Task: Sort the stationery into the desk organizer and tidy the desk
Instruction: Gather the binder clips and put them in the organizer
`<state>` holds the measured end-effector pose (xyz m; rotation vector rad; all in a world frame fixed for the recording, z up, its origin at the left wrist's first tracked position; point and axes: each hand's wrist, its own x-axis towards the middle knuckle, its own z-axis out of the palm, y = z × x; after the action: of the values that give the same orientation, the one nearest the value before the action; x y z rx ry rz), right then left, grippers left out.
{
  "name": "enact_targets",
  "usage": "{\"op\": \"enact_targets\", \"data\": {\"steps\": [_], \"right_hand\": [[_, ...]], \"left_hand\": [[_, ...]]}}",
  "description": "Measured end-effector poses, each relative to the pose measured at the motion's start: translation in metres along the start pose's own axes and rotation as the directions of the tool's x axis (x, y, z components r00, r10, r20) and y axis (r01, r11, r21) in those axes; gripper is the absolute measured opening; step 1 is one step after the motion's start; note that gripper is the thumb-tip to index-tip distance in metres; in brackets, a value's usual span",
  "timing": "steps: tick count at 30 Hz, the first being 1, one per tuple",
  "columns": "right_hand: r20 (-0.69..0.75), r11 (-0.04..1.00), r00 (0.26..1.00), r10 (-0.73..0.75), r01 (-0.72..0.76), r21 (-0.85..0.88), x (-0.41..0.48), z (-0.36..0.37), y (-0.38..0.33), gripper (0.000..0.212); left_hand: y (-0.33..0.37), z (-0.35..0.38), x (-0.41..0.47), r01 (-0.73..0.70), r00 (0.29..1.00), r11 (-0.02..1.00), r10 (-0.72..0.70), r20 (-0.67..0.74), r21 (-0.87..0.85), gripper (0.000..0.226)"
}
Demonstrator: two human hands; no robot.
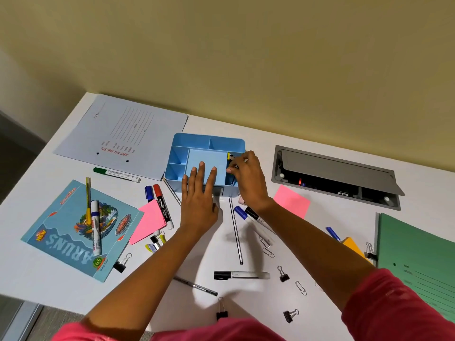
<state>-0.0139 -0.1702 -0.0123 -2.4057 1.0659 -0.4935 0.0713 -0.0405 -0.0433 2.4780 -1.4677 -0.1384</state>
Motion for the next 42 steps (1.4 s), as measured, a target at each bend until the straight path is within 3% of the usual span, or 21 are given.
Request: {"op": "enact_targets", "data": {"steps": [5,12,19,23,30,37,42], "right_hand": [[0.127,0.994,0.991,-0.052,0.063,-0.089,0.002,-0.004,0.007,0.025],[0.172,0.976,0.985,-0.024,0.06,-0.211,0.011,-0.01,-0.002,0.032],[0.003,0.985,0.988,0.154,-0.153,-0.079,0.014,-0.01,-0.03,0.021],[0.048,0.972,0.972,0.228,-0.225,-0.066,0.018,-0.008,-0.032,0.027],[0.108,0.987,0.981,0.163,-0.161,-0.027,0.009,-0.004,-0.03,0.033],[0.105,0.994,0.992,0.066,-0.056,-0.098,0.011,-0.007,-0.031,0.038],[0.045,0.956,0.999,0.008,0.006,-0.293,0.017,-0.006,-0.03,0.033]], "left_hand": [[0.001,0.0,0.0,0.009,1.0,1.0,-0.009,0.017,0.008,0.096],[0.002,0.0,0.001,0.021,1.0,1.0,-0.021,0.017,0.006,0.097],[0.001,0.002,0.001,0.017,1.0,1.0,-0.017,0.007,0.012,0.094],[0.002,0.003,0.002,0.01,1.0,1.0,-0.01,-0.003,0.004,0.094],[0.002,0.003,0.001,0.019,1.0,1.0,-0.019,0.008,-0.002,0.093],[0.002,0.001,0.002,0.02,0.999,1.0,-0.02,0.029,0.001,0.093],[0.002,0.001,0.002,0.015,1.0,1.0,-0.015,0.02,0.002,0.092]]}}
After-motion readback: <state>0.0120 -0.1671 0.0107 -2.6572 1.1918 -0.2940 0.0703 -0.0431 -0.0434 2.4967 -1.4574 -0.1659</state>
